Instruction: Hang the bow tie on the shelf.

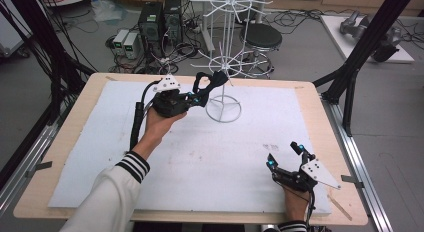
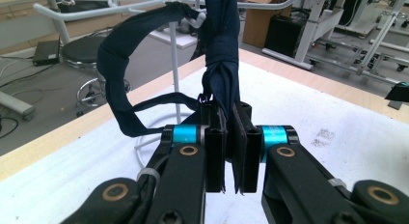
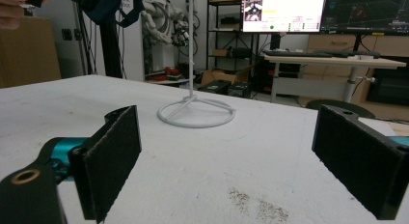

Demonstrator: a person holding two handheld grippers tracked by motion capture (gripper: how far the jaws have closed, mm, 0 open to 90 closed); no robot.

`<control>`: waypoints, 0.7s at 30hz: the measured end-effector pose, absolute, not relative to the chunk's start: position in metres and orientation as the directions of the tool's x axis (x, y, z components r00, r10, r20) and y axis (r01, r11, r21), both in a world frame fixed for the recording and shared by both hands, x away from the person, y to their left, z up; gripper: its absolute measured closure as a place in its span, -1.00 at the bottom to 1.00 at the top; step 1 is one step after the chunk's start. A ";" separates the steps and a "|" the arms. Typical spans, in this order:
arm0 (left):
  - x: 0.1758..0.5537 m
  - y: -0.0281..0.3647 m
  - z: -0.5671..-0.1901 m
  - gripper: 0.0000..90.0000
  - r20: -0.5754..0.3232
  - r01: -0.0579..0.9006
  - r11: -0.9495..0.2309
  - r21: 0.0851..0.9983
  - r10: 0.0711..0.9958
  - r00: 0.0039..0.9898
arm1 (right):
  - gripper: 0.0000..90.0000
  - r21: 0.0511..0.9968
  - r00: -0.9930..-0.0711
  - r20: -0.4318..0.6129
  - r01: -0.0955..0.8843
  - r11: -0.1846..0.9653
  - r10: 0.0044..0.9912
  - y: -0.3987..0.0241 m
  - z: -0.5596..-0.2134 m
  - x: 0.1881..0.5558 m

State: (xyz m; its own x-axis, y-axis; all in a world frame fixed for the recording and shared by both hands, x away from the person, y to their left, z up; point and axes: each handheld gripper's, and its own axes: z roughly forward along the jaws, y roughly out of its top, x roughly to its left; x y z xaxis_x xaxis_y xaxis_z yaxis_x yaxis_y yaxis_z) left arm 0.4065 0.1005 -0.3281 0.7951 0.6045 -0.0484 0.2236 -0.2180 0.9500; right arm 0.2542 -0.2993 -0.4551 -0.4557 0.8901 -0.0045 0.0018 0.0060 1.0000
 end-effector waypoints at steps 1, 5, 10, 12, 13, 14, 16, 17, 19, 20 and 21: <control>0.407 0.101 -0.329 0.88 -0.050 0.225 -0.217 0.950 0.604 0.795 | -0.80 1.000 -0.455 -0.005 0.001 0.006 0.891 -0.299 -0.455 0.254; 0.410 0.104 -0.331 0.88 -0.056 0.231 -0.219 0.948 0.599 0.799 | -0.80 1.000 -0.455 -0.002 0.004 0.005 0.890 -0.299 -0.455 0.253; 0.415 0.106 -0.337 0.84 -0.072 0.255 -0.226 0.940 0.598 0.798 | -0.80 1.000 -0.455 -0.008 -0.001 0.008 0.891 -0.299 -0.455 0.254; 0.415 0.106 -0.339 0.79 -0.079 0.264 -0.221 0.939 0.607 0.791 | -0.80 1.000 -0.455 -0.001 0.006 0.005 0.890 -0.299 -0.455 0.254; 0.415 0.106 -0.340 0.77 -0.079 0.264 -0.222 0.939 0.606 0.791 | -0.80 1.000 -0.456 -0.001 0.006 0.004 0.890 -0.299 -0.455 0.254; 0.415 0.106 -0.341 0.71 -0.080 0.266 -0.221 0.938 0.610 0.788 | -0.80 1.000 -0.456 -0.002 0.006 0.005 0.890 -0.299 -0.455 0.254; 0.415 0.105 -0.343 0.49 -0.084 0.274 -0.217 0.937 0.621 0.779 | -0.80 1.000 -0.457 -0.001 0.006 0.005 0.890 -0.299 -0.455 0.254; 0.416 0.105 -0.343 0.36 -0.085 0.279 -0.218 0.935 0.629 0.773 | -0.80 1.000 -0.457 -0.002 0.006 0.005 0.889 -0.299 -0.455 0.254; 0.417 0.104 -0.345 0.08 -0.087 0.278 -0.204 0.939 0.640 0.764 | -0.80 1.000 -0.458 -0.002 0.006 0.005 0.889 -0.299 -0.455 0.254; 0.417 0.104 -0.346 -0.12 -0.081 0.274 -0.200 0.941 0.651 0.755 | -0.80 1.000 -0.457 -0.003 0.005 0.006 0.889 -0.299 -0.455 0.254; 0.417 0.104 -0.346 -0.34 -0.075 0.273 -0.196 0.942 0.669 0.739 | -0.80 1.000 -0.458 -0.003 0.005 0.006 0.889 -0.299 -0.455 0.254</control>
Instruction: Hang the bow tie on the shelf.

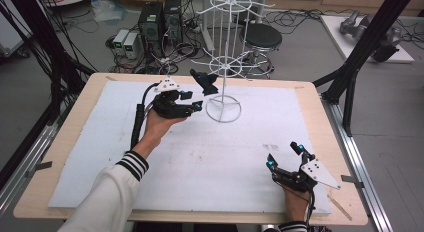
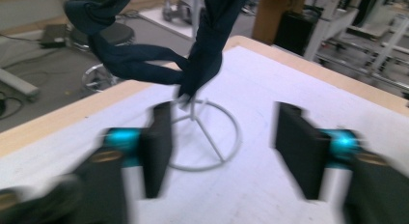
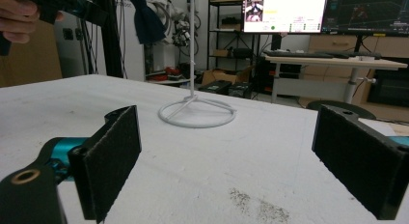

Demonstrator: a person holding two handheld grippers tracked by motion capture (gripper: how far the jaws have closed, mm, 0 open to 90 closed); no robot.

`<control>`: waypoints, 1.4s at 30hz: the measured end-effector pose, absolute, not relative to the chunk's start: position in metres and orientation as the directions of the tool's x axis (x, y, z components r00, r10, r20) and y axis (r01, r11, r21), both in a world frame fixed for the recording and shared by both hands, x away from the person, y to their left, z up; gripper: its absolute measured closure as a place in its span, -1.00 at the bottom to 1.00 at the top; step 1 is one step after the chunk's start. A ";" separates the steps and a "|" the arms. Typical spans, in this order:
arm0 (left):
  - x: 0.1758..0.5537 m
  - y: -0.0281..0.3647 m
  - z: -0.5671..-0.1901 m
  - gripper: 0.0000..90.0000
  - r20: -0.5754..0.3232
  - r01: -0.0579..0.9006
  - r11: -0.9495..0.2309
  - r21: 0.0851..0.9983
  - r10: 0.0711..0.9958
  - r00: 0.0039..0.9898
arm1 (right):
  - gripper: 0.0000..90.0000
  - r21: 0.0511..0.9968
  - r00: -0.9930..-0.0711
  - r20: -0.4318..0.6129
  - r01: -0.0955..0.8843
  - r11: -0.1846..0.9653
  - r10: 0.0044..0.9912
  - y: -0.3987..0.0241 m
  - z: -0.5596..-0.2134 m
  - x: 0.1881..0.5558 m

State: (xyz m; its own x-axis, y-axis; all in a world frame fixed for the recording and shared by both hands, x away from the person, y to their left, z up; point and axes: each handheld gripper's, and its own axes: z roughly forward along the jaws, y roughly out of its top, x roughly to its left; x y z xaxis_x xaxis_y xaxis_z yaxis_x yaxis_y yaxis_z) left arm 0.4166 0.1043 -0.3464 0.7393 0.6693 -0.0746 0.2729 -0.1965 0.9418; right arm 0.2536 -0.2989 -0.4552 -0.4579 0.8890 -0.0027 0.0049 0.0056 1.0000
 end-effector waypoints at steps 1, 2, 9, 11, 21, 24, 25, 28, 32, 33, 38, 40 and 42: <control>0.416 0.106 -0.347 -0.49 -0.071 0.268 -0.193 0.944 0.675 0.735 | -0.80 1.000 -0.458 0.000 0.007 0.004 0.889 -0.299 -0.455 0.253; 0.414 0.108 -0.349 -0.58 -0.074 0.263 -0.180 0.948 0.677 0.732 | -0.80 1.000 -0.456 -0.002 0.005 0.005 0.890 -0.299 -0.455 0.253; 0.390 0.136 -0.355 -0.66 -0.038 0.194 -0.154 0.969 0.681 0.732 | -0.80 1.000 -0.454 -0.005 0.003 0.008 0.891 -0.299 -0.455 0.253; 0.384 0.147 -0.358 -0.65 -0.050 0.186 -0.128 0.974 0.681 0.730 | -0.80 1.000 -0.454 -0.007 0.002 0.009 0.891 -0.299 -0.455 0.253; 0.351 0.218 -0.387 -0.66 -0.072 0.164 -0.057 0.985 0.723 0.687 | -0.80 1.000 -0.453 -0.007 0.003 0.009 0.892 -0.298 -0.455 0.254; 0.338 0.236 -0.396 -0.66 -0.053 0.142 -0.060 0.988 0.737 0.674 | -0.80 1.000 -0.453 -0.008 0.003 0.011 0.892 -0.298 -0.455 0.254; 0.334 0.241 -0.399 -0.66 -0.049 0.134 -0.055 0.989 0.744 0.667 | -0.80 1.000 -0.454 -0.009 0.003 0.011 0.891 -0.298 -0.455 0.254; 0.320 0.258 -0.407 -0.66 -0.032 0.116 -0.055 0.992 0.769 0.639 | -0.80 1.000 -0.453 -0.007 0.002 0.009 0.891 -0.298 -0.455 0.254; 0.298 0.277 -0.421 -0.66 -0.018 0.067 -0.027 0.997 0.804 0.595 | -0.80 1.000 -0.453 -0.006 0.005 0.009 0.892 -0.298 -0.455 0.254; 0.292 0.281 -0.425 -0.66 -0.015 0.051 -0.019 0.999 0.811 0.585 | -0.80 1.000 -0.453 -0.007 0.004 0.010 0.891 -0.298 -0.455 0.254; 0.268 0.292 -0.443 -0.66 0.014 -0.017 -0.006 1.000 0.835 0.550 | -0.80 1.000 -0.452 -0.006 0.004 0.009 0.892 -0.298 -0.455 0.254; 0.264 0.295 -0.450 -0.66 -0.002 -0.015 0.012 1.000 0.838 0.546 | -0.80 1.000 -0.453 -0.006 0.004 0.009 0.892 -0.298 -0.455 0.254; 0.261 0.296 -0.455 -0.66 -0.002 -0.022 0.017 1.000 0.848 0.530 | -0.80 1.000 -0.452 -0.006 0.005 0.009 0.892 -0.298 -0.455 0.254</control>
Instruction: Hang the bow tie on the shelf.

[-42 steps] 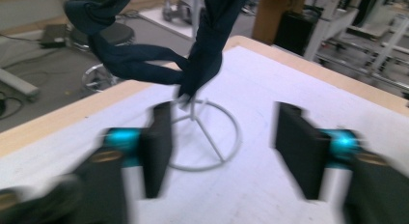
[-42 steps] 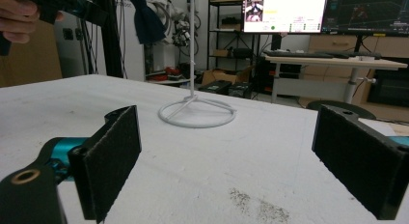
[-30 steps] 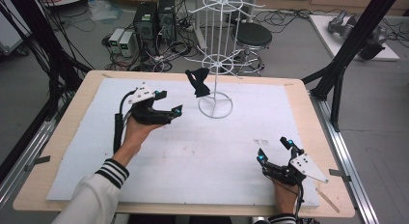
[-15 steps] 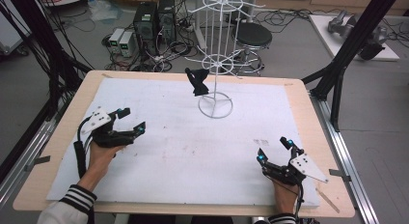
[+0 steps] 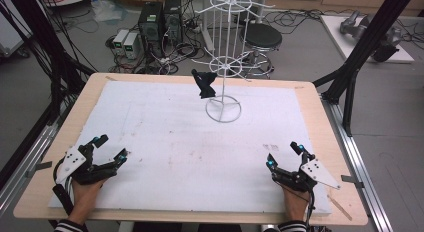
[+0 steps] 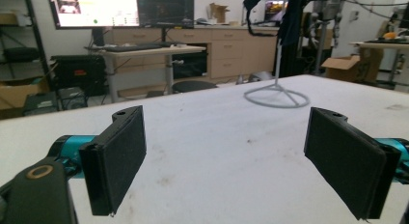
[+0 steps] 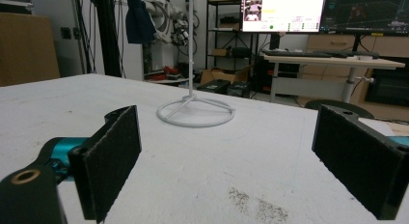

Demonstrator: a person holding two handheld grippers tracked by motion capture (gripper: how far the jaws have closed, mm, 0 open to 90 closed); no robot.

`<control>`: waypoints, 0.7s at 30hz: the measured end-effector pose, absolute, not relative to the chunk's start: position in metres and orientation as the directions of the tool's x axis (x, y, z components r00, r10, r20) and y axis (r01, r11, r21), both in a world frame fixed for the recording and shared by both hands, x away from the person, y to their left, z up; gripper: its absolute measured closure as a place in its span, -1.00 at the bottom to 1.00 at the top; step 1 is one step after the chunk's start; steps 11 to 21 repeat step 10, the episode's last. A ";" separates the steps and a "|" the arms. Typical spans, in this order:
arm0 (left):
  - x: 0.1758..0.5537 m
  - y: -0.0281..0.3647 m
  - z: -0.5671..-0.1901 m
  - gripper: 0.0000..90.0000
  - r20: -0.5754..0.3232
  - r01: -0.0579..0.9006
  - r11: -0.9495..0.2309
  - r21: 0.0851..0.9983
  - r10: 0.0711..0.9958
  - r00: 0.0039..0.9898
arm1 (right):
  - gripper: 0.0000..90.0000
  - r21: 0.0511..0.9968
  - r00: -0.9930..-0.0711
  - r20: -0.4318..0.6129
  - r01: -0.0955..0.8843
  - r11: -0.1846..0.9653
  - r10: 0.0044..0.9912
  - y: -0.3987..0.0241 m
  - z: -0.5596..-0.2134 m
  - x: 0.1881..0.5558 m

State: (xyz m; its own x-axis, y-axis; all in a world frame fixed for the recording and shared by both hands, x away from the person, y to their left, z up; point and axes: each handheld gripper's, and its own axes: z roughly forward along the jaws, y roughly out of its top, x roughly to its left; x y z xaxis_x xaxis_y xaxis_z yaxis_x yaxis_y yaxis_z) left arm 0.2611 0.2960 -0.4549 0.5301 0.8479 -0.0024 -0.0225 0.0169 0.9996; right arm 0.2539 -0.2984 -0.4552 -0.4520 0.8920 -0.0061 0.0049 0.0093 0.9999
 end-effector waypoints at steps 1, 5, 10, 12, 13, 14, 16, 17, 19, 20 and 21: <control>0.259 0.296 -0.455 -0.66 0.003 -0.043 0.023 0.999 0.853 0.521 | -0.80 1.000 -0.452 -0.007 0.005 0.011 0.892 -0.298 -0.455 0.254; 0.258 0.296 -0.456 -0.66 0.010 -0.054 0.021 0.998 0.855 0.518 | -0.80 1.000 -0.450 -0.005 0.007 0.009 0.893 -0.298 -0.455 0.253; 0.258 0.296 -0.456 -0.66 0.009 -0.056 0.023 0.998 0.857 0.515 | -0.80 1.000 -0.449 -0.009 0.003 0.012 0.894 -0.298 -0.455 0.254; 0.258 0.296 -0.456 -0.66 0.009 -0.056 0.023 0.998 0.857 0.515 | -0.80 1.000 -0.449 -0.009 0.003 0.012 0.894 -0.298 -0.455 0.254; 0.258 0.296 -0.456 -0.66 0.009 -0.056 0.023 0.998 0.857 0.515 | -0.80 1.000 -0.449 -0.009 0.003 0.012 0.894 -0.298 -0.455 0.254; 0.258 0.296 -0.456 -0.66 0.009 -0.056 0.023 0.998 0.857 0.515 | -0.80 1.000 -0.449 -0.009 0.003 0.012 0.894 -0.298 -0.455 0.254; 0.258 0.296 -0.456 -0.66 0.009 -0.056 0.023 0.998 0.857 0.515 | -0.80 1.000 -0.449 -0.009 0.003 0.012 0.894 -0.298 -0.455 0.254; 0.258 0.296 -0.456 -0.66 0.009 -0.056 0.023 0.998 0.857 0.515 | -0.80 1.000 -0.449 -0.009 0.003 0.012 0.894 -0.298 -0.455 0.254; 0.258 0.296 -0.456 -0.66 0.009 -0.056 0.023 0.998 0.857 0.515 | -0.80 1.000 -0.449 -0.009 0.003 0.012 0.894 -0.298 -0.455 0.254; 0.258 0.296 -0.456 -0.66 0.009 -0.056 0.023 0.998 0.857 0.515 | -0.80 1.000 -0.449 -0.009 0.003 0.012 0.894 -0.298 -0.455 0.254; 0.258 0.296 -0.456 -0.66 0.009 -0.056 0.023 0.998 0.857 0.515 | -0.80 1.000 -0.449 -0.009 0.003 0.012 0.894 -0.298 -0.455 0.254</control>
